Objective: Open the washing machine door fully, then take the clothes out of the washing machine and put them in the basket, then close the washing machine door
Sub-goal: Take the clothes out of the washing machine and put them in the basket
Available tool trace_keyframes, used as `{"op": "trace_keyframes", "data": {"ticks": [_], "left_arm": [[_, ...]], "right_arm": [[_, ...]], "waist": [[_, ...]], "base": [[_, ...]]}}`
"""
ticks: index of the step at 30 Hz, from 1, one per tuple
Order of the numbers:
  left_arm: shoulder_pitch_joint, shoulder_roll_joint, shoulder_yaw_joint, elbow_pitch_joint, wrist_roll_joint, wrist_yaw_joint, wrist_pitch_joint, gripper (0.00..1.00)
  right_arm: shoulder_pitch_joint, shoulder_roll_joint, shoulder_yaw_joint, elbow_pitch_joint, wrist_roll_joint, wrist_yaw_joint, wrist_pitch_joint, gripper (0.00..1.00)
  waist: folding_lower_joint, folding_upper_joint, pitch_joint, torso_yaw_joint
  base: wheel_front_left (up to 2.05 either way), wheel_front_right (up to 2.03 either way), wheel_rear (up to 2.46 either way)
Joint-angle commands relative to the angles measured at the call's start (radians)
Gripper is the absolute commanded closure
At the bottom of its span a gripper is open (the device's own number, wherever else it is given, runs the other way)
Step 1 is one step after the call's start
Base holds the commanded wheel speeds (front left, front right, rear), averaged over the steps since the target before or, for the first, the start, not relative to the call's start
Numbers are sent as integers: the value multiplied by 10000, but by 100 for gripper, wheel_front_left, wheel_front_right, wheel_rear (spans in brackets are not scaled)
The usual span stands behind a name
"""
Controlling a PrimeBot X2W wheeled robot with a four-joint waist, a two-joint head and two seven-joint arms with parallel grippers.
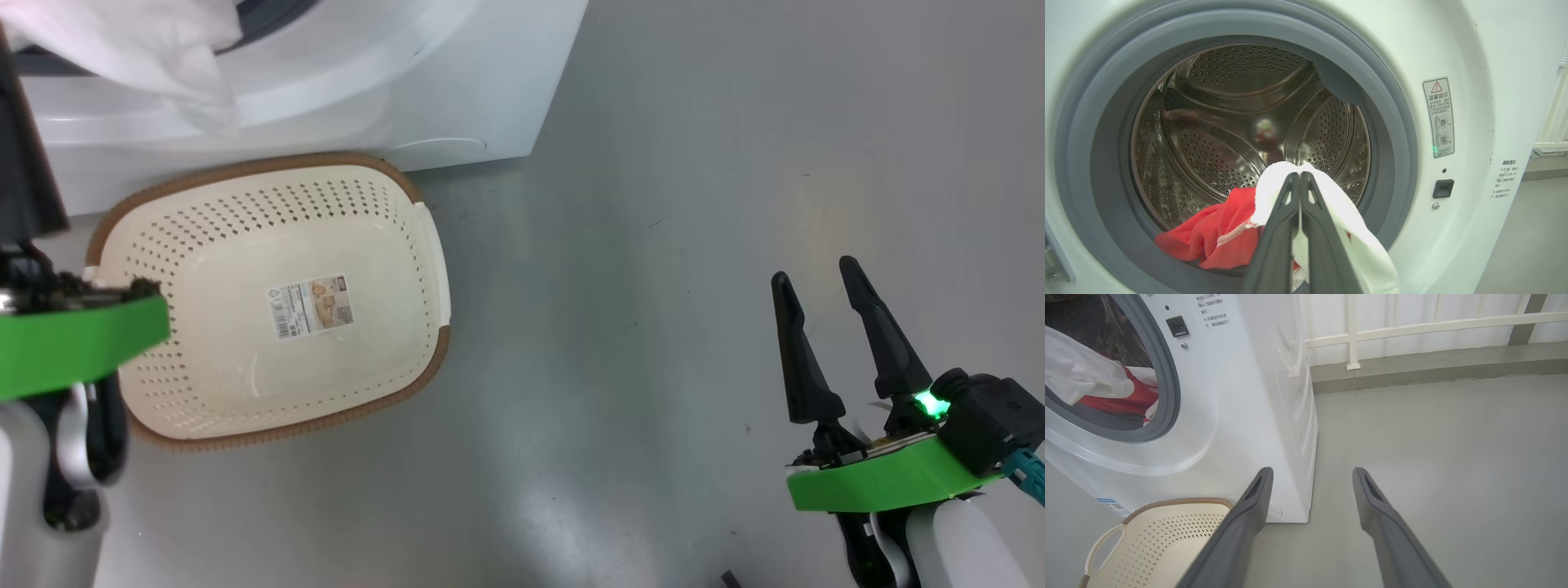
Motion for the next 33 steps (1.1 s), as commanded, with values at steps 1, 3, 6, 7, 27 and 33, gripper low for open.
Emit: {"op": "trace_keyframes", "data": {"ticks": [1, 3, 6, 7, 27, 33], "left_arm": [[250, 266, 265, -579, 147, 138, 71, 100], [404, 230, 185, -880, 201, 211, 135, 100], [596, 192, 103, -1242, 245, 298, 216, 100], [657, 173, 86, -1352, 250, 329, 231, 100], [1757, -126, -336, -2223, 343, 689, 269, 100], [2090, -280, -483, -2321, 255, 752, 259, 100]], "right_arm": [[-47, -125, 132, -254, -50, 62, -63, 0], [-60, -125, 99, -252, -60, 62, -63, 0], [-76, -125, 64, -258, -63, 62, -63, 0], [-81, -125, 57, -258, -62, 62, -63, 0], [60, -125, -128, -288, -190, 62, -63, 0], [158, -125, -178, -336, -240, 62, -63, 0]], "waist": [[-1, 0, -5, 37], [-1, 0, -27, 77], [-1, 0, -82, 137], [-1, 0, -103, 156], [-1, 0, -890, 511], [-1, 0, -1130, 622]], "base": [[0, 0, 0], [0, 0, 0], [0, 0, 0], [0, 0, 0], [0, 0, 0], [0, 0, 0]]}}
